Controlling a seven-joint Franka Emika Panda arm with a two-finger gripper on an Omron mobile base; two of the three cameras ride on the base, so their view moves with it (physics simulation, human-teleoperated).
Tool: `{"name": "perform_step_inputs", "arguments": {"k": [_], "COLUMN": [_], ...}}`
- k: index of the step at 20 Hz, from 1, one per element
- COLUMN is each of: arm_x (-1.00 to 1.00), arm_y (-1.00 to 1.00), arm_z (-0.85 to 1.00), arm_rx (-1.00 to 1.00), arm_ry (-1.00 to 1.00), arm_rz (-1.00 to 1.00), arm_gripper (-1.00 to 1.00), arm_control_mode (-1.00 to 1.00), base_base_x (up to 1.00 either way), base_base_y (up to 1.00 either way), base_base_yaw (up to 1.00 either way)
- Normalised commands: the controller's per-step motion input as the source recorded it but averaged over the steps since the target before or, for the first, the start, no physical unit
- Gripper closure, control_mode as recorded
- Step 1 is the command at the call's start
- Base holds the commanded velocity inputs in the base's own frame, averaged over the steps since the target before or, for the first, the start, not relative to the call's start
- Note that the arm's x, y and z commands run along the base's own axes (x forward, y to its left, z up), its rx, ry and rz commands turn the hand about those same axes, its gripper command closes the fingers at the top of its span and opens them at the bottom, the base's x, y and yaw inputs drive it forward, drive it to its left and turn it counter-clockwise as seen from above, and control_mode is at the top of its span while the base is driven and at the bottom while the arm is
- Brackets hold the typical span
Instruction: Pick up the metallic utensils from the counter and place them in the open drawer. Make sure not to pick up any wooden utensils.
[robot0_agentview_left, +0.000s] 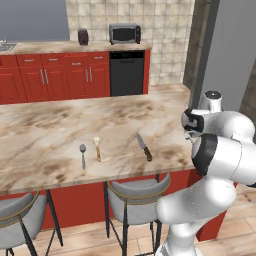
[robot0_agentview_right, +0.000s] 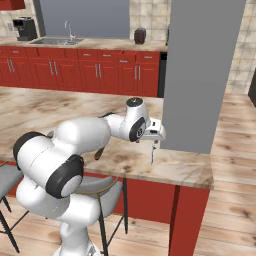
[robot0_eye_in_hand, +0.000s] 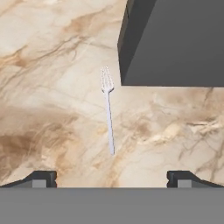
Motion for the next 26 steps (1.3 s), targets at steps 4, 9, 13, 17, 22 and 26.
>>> {"name": "perform_step_inputs", "arguments": {"k": [4,9,13,17,22,26], "arm_x": [0.01,0.07,0.03,0.01,0.08,0.11], "arm_y": [-0.15,-0.02,0.0,0.0,0.0,0.0], "arm_z": [-0.2,-0.27,-0.25,-0.3,-0.32,-0.29], "arm_rx": [0.0,0.0,0.0,0.0,0.0,0.0], "arm_ry": [0.0,0.0,0.01,0.02,0.0,0.0], "arm_rz": [0.0,0.0,0.0,0.0,0.0,0.0], "arm_gripper": [-1.0,-1.0,-1.0,-1.0,-1.0,-1.0], "arm_control_mode": [-1.0,-1.0,-1.0,-1.0,-1.0,-1.0], "base_base_x": [0.0,0.0,0.0,0.0,0.0,0.0], "base_base_y": [0.0,0.0,0.0,0.0,0.0,0.0], "base_base_yaw": [0.0,0.0,0.0,0.0,0.0,0.0]}}
